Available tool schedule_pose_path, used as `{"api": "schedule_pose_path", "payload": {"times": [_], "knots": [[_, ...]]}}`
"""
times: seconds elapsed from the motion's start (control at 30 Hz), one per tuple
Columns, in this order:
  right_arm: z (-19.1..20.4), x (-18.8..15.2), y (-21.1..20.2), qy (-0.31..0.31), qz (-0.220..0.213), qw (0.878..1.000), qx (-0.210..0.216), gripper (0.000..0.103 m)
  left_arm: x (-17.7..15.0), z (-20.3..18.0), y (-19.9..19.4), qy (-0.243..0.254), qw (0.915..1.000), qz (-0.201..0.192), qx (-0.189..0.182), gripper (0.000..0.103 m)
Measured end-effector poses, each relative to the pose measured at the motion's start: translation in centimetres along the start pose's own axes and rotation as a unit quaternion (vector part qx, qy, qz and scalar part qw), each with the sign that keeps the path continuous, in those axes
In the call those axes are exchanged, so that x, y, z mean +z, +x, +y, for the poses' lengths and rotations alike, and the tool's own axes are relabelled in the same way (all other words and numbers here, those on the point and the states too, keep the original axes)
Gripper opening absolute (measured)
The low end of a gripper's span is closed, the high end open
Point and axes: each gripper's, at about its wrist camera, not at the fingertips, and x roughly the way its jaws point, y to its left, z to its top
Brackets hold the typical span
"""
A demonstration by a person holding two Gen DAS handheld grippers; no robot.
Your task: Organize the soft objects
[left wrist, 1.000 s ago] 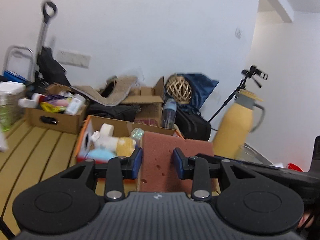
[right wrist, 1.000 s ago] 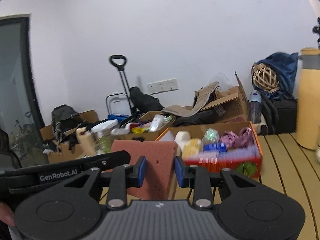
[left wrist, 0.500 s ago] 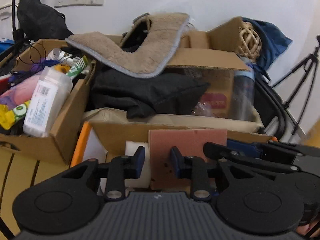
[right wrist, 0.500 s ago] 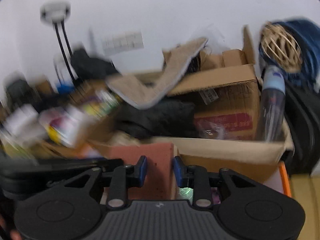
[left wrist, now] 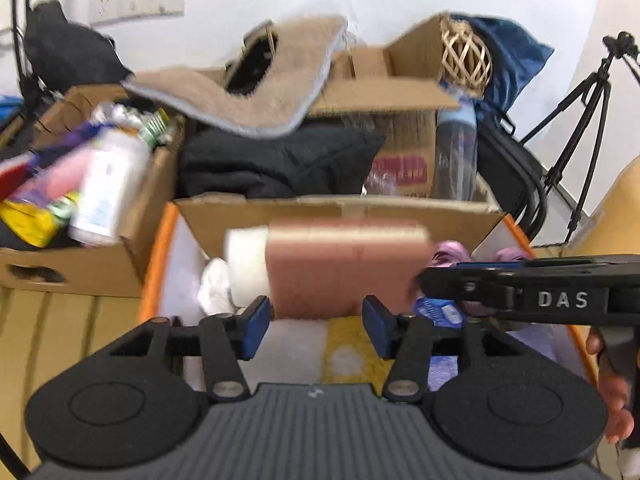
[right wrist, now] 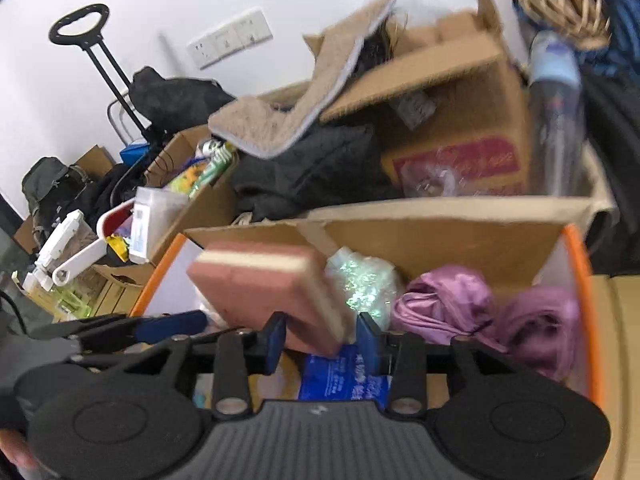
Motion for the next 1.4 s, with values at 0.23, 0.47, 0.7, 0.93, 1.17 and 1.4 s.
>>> {"api": "schedule_pose_path", "payload": {"times": [0.23, 0.47, 0.7, 0.93, 1.17, 1.4], "knots": [[2.7, -2.2, -9.8, -0.063, -0.025, 0.996, -0.057, 0.048, -0.7, -1.5, -11.4, 0.017, 0.9981, -0.054, 0.023, 0.066], [3.3, -9.6, -22.2, -0.073, -0.078, 0.989, -0.097, 0.055, -7.8, -2.8, -21.3, 0.036, 0.9937, -0.096, 0.045, 0.075], [3.9, -20.2, -33.4, -0.08, -0.151, 0.973, -0.152, 0.068, -17.5, -5.7, -31.7, 0.046, 0.9805, -0.175, 0.078, 0.085], [7.5, -31.3, -43.6, -0.088, -0.247, 0.952, -0.161, 0.083, -29.8, -8.8, -42.8, 0.052, 0.9505, -0.285, 0.113, 0.103], [14.2, -46.0, -50.1, -0.108, -0.351, 0.918, -0.149, 0.095, -44.7, -12.5, -51.0, 0.068, 0.9362, -0.328, 0.106, 0.103], [18.7, -59.0, -51.9, -0.13, -0.371, 0.912, -0.116, 0.103, -54.4, -14.5, -55.5, 0.042, 0.9216, -0.364, 0.129, 0.103]]}}
